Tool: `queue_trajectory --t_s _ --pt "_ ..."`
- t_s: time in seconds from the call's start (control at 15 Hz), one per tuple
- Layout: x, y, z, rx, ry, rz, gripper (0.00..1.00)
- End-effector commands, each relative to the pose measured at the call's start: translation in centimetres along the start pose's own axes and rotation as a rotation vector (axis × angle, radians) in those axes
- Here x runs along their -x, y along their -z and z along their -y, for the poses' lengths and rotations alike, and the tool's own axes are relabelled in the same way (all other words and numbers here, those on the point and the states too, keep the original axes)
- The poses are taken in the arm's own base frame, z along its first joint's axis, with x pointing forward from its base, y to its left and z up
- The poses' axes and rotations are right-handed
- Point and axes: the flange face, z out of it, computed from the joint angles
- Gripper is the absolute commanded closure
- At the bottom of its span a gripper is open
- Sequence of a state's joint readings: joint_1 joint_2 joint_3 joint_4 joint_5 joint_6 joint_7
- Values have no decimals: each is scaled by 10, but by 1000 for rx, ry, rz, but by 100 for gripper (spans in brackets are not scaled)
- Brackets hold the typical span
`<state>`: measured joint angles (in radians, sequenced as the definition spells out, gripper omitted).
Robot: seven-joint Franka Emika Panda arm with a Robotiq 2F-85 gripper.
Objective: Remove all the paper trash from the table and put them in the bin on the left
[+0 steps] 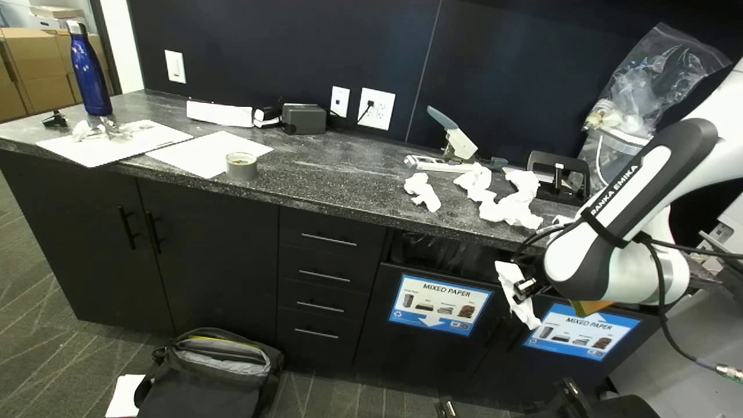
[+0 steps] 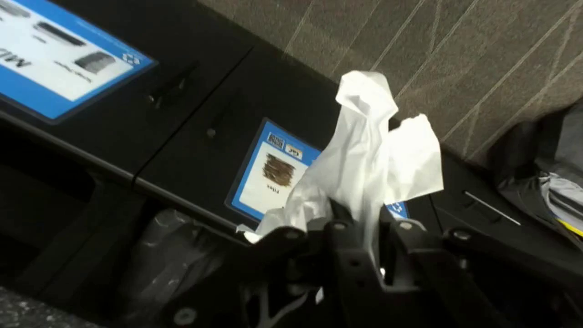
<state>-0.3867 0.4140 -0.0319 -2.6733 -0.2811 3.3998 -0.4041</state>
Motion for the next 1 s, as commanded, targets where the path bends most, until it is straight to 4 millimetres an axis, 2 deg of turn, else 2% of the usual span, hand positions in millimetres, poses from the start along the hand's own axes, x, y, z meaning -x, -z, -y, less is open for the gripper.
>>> queue_trajectory --t_s 0.0,0.27,0.47,0.93 --pt "4 -17 3 -1 44 -196 84" --pt "21 -27 9 -13 63 -290 84" --pt "23 -44 14 -7 49 -353 84" --pt "-1 -122 22 -30 58 -424 84"
